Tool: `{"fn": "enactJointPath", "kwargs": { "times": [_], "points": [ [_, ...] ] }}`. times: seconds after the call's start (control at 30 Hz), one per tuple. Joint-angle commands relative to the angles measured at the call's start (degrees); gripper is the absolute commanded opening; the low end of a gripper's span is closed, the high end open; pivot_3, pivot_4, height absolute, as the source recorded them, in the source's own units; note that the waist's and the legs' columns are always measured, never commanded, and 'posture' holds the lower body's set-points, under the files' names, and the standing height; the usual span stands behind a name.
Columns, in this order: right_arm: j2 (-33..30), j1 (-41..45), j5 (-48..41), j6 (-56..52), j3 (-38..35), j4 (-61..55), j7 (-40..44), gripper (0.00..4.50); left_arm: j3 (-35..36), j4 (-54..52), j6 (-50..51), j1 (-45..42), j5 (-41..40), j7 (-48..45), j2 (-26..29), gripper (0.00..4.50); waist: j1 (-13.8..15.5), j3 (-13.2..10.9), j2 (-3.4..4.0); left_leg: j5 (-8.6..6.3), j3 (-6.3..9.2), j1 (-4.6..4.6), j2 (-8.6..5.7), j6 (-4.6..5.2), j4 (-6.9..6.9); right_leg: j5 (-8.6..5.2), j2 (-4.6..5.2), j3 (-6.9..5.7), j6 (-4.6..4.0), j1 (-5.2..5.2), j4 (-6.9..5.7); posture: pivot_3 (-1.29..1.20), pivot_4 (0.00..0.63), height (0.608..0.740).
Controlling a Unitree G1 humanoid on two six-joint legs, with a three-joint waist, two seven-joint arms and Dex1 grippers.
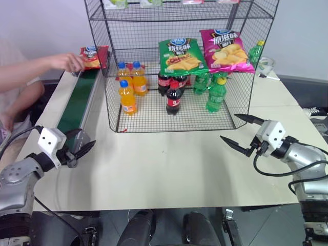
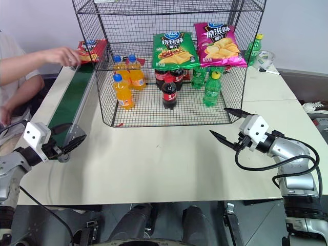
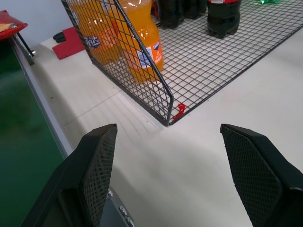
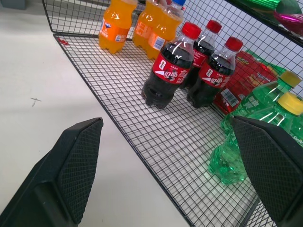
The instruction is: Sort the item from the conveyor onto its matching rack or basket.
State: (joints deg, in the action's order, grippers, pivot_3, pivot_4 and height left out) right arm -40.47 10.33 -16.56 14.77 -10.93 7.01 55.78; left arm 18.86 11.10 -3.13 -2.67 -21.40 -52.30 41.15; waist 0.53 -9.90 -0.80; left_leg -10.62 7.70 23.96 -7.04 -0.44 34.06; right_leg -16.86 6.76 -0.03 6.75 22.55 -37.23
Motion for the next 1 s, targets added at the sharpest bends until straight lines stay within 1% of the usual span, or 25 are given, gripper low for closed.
{"fn": "enactJointPath", "kwargs": {
  "times": [0.03,0.2,0.47,0.67,0.73,0.83,0.93,1.0],
  "points": [
    [-0.2,0.9,-0.5,0.8,-0.2,-0.7,0.1,4.50,1.6,-2.1,-0.9,1.0,-0.3,-0.2,0.9,3.62,0.0,0.0,0.00,0.00,0.00,0.00,0.00,0.00,0.00,0.00,0.00,0.00,0.00,0.00,0.00,0.00,0.150,0.740],
    [-0.2,0.9,-0.8,0.7,0.0,-0.9,0.1,4.50,2.8,-2.5,-1.4,2.6,-0.7,-0.2,1.1,3.62,0.0,0.0,0.00,0.00,0.00,0.01,0.00,0.00,-0.01,0.00,0.00,0.00,0.00,0.00,0.00,0.00,0.150,0.740],
    [0.7,1.0,-1.6,-0.4,1.3,-1.4,0.6,4.50,7.6,-1.7,-7.6,6.2,1.0,2.2,2.1,3.62,0.0,0.0,0.00,-0.01,0.00,0.02,0.00,0.01,-0.01,-0.01,0.01,0.00,-0.02,0.01,0.02,0.00,0.150,0.740],
    [2.5,0.2,-6.4,-7.8,4.7,-9.2,2.5,4.50,10.0,-2.7,-16.1,12.6,5.6,4.7,1.8,3.62,-0.3,0.0,0.06,-0.03,-0.01,0.06,0.01,0.03,-0.03,-0.01,0.02,0.03,-0.02,0.05,0.04,0.00,0.150,0.740],
    [3.0,0.3,-7.4,-10.1,6.0,-11.8,2.7,4.50,10.9,-1.6,-21.8,14.1,9.6,7.9,1.7,3.62,-0.1,0.0,0.05,-0.03,0.00,0.16,0.01,0.03,-0.03,-0.01,0.02,0.03,-0.03,0.14,0.03,0.00,0.150,0.740],
    [4.1,0.4,-8.3,-12.9,8.0,-14.7,3.0,4.50,12.9,1.7,-30.7,16.3,17.9,14.8,2.6,3.62,0.1,0.0,0.03,-0.10,0.00,0.22,0.01,-0.08,-0.02,-0.01,0.03,0.03,-0.03,0.18,0.05,0.00,0.150,0.740],
    [4.4,0.5,-7.5,-13.3,9.6,-14.9,4.0,4.50,15.0,5.2,-40.9,18.8,31.4,25.6,4.2,3.62,0.1,0.0,0.03,-0.12,-0.01,0.26,0.01,-0.08,-0.02,-0.01,0.03,0.03,-0.03,0.20,0.11,0.00,0.150,0.740],
    [4.1,0.6,-7.2,-13.3,10.6,-14.7,5.2,4.50,15.8,6.7,-45.3,20.3,37.2,31.4,4.7,3.62,0.1,0.0,0.04,-0.13,-0.03,0.32,0.01,-0.06,-0.02,-0.01,0.05,0.02,-0.03,0.28,0.15,0.00,0.150,0.740]
  ]
}}
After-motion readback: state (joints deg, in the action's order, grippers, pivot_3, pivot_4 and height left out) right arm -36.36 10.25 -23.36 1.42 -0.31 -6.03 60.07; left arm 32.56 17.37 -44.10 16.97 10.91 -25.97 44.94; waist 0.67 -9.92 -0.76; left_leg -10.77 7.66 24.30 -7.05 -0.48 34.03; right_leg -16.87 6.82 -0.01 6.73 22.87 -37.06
